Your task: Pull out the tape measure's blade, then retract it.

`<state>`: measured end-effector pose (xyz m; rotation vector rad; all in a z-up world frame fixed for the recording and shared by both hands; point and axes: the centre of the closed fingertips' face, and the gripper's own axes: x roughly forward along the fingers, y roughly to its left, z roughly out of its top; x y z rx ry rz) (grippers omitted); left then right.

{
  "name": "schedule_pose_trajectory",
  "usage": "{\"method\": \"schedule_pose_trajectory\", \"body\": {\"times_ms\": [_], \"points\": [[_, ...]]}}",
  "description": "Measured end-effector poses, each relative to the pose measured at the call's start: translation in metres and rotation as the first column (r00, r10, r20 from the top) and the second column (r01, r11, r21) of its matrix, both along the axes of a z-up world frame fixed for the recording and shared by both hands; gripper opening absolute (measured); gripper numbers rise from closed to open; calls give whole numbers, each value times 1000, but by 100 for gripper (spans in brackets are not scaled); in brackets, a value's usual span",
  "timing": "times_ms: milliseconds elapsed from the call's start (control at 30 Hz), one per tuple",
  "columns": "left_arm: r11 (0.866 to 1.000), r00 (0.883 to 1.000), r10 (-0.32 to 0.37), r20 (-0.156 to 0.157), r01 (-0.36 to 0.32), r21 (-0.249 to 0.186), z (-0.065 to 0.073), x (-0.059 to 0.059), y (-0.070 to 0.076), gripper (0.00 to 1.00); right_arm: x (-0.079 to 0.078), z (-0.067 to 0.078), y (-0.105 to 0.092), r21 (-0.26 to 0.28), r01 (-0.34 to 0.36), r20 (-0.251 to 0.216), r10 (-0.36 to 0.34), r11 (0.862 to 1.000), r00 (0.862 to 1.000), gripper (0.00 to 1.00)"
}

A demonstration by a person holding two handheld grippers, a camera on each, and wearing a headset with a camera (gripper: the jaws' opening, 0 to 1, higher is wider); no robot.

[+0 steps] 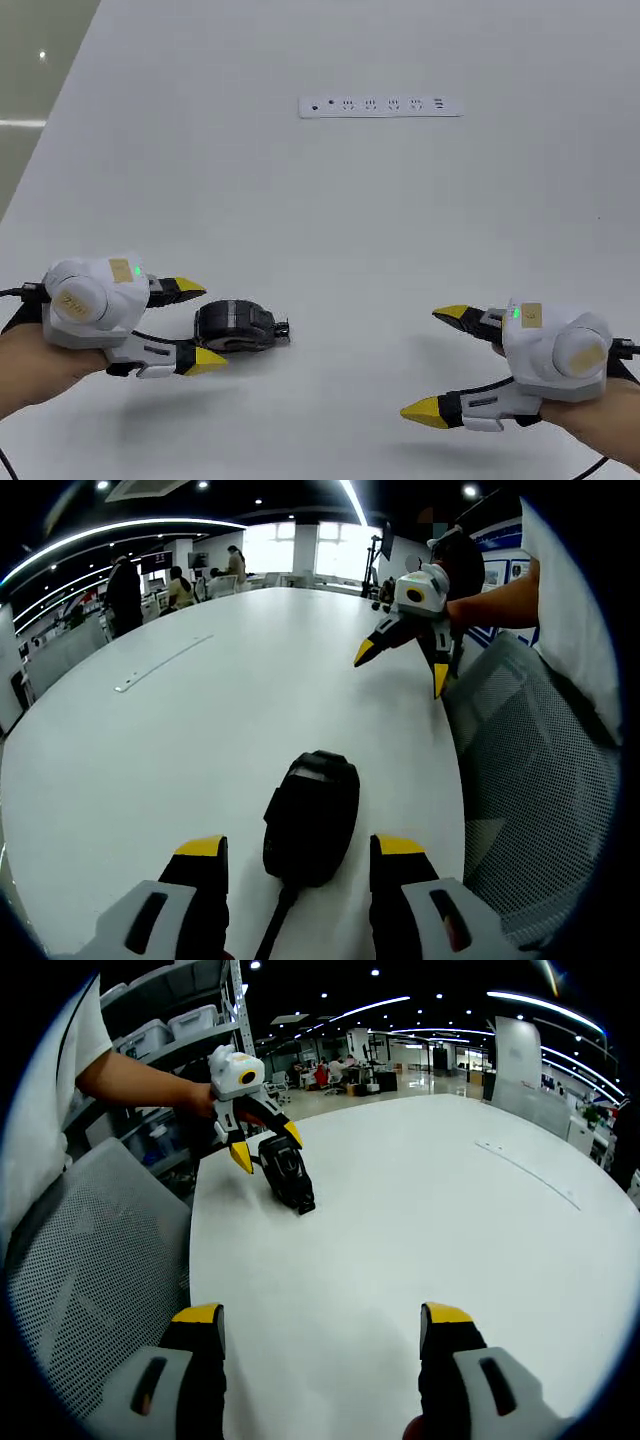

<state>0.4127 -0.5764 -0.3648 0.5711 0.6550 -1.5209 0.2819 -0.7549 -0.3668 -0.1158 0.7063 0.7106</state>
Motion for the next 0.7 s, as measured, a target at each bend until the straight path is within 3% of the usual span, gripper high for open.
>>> {"method": "schedule_pose_trajectory", "body": {"times_ms": [133,700], "points": [[1000,1000,-7,-11,7,4,-2,-2,-2,50,0,-1,-1,4,7,-2,-7,1000,1000,81],[999,999,-35,-3,35,10,-4,-4,-4,33,1,-3,-1,3,7,-4,-7,1000,1000,81]]}}
